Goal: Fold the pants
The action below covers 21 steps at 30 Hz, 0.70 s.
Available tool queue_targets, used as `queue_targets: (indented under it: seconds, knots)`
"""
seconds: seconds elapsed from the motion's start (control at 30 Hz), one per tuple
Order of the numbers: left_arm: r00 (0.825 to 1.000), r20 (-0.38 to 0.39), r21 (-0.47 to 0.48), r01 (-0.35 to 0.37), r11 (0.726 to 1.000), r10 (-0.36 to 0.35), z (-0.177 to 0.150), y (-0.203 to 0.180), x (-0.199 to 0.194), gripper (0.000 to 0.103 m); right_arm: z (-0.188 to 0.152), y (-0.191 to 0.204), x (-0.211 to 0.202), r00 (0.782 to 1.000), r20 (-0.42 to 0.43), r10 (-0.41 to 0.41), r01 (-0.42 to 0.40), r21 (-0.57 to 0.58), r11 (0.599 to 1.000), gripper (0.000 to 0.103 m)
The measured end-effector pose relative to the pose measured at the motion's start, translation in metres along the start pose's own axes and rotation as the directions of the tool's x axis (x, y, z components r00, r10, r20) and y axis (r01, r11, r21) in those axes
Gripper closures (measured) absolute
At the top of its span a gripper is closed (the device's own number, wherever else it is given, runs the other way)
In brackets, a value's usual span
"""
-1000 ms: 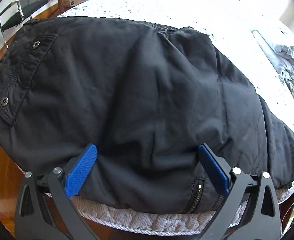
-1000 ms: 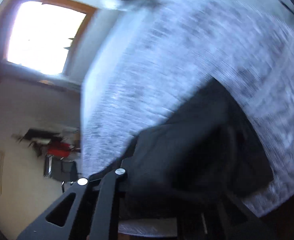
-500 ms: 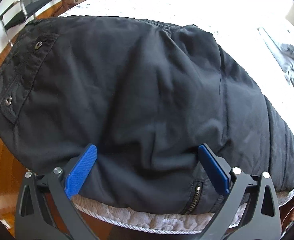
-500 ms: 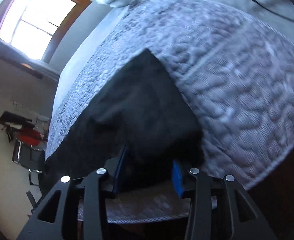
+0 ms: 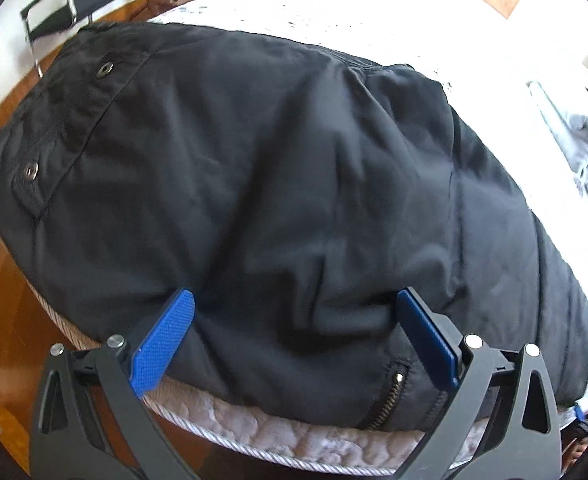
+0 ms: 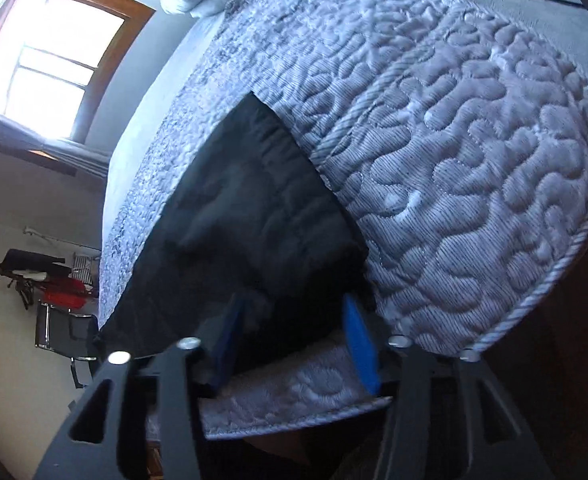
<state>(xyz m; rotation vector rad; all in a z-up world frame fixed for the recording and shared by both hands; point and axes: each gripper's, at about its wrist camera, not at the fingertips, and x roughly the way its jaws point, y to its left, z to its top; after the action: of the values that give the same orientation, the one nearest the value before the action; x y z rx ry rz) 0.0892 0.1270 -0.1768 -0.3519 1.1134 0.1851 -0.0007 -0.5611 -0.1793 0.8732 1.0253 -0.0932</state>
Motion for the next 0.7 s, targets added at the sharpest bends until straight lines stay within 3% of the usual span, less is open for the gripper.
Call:
queue_targets:
  seconds: [0.07,0.23,0.53,0.7]
  knots:
    - [1.000,0.004,0.005,-0.005,1.000,0.005,0.001,-0.002,0.002,0.003,-0.010,-0.001,-0.014,1.000,0.007,0.030,-0.030,0.009,1.000,0.026]
    - [1.000,0.027,-0.016,0.002,1.000,-0.002,0.008,-0.002,0.002,0.003,-0.022,-0.021,-0.003,0.977,-0.023,0.212,-0.202,0.219,0.955,0.024]
    - [0.998,0.024,-0.124,0.065,0.990,-0.062,-0.002,0.028,-0.030,0.003,-0.015,-0.011,0.038,0.984,-0.057,0.172,-0.147,0.300,0.943,0.021]
    - [1.000,0.023,-0.136,0.021,0.990,-0.018,-0.006,0.051,-0.035,0.003,-0.004,0.003,0.042,0.982,-0.016,0.186,-0.172,0.301,0.938,0.021]
